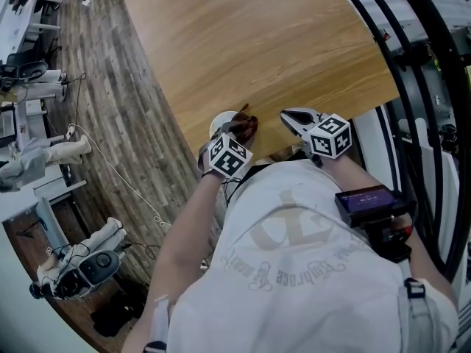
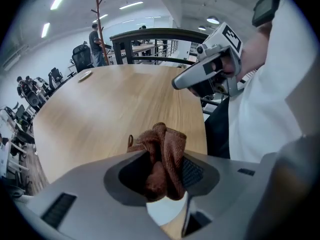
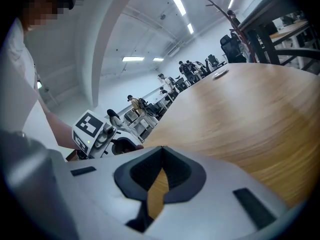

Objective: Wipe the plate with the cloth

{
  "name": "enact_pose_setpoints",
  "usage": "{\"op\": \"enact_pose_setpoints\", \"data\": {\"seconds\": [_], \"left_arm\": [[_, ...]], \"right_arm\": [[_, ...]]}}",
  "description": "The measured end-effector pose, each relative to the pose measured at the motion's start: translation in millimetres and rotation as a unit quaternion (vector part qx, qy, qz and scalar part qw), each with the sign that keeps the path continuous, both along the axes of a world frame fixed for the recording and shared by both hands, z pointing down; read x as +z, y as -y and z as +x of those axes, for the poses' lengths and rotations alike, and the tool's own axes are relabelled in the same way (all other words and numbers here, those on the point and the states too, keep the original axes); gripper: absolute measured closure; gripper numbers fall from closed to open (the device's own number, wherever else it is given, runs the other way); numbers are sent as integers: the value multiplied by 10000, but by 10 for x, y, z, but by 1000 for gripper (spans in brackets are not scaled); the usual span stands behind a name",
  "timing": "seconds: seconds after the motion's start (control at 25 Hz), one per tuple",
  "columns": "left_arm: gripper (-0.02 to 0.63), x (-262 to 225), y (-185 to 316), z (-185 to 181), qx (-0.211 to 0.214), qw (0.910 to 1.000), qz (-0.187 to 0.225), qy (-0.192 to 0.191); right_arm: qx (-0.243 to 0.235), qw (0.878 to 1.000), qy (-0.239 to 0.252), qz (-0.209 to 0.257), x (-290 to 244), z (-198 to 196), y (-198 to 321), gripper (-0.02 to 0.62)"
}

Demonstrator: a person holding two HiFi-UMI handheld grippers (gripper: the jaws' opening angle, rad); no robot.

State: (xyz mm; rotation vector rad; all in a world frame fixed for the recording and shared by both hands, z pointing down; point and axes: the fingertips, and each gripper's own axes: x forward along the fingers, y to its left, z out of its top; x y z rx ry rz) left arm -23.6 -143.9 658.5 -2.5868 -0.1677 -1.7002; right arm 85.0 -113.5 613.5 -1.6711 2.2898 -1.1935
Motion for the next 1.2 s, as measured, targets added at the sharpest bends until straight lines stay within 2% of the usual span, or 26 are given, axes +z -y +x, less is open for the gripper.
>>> {"op": "enact_pose_setpoints", "data": {"seconds": [0.2, 0.28, 0.48, 0.84, 1.04, 1.2], "left_arm": [[437, 30, -302, -121, -146, 9986, -517, 6], [437, 67, -323, -261, -156, 9983, -567, 59], [437, 43, -250, -623, -509, 9972, -446, 306], [437, 76, -12, -872, -1247, 9912, -122, 415], [437, 132, 291, -853, -1361, 9894, 132, 486], [437, 165, 497, -712, -1238, 9905, 315, 499]], "right_arm": [[-98, 9999, -14, -81, 26, -8, -94, 582], [-148, 9999, -18, -73, 49, -60, -40, 581], [-397, 9992, 20, 34, -3, -216, 125, 581], [-514, 9987, 1, 36, -1, -256, 72, 581], [-456, 9989, 3, 47, 24, -231, 60, 583], [-395, 9992, -2, 1, 52, -204, 18, 583]]}}
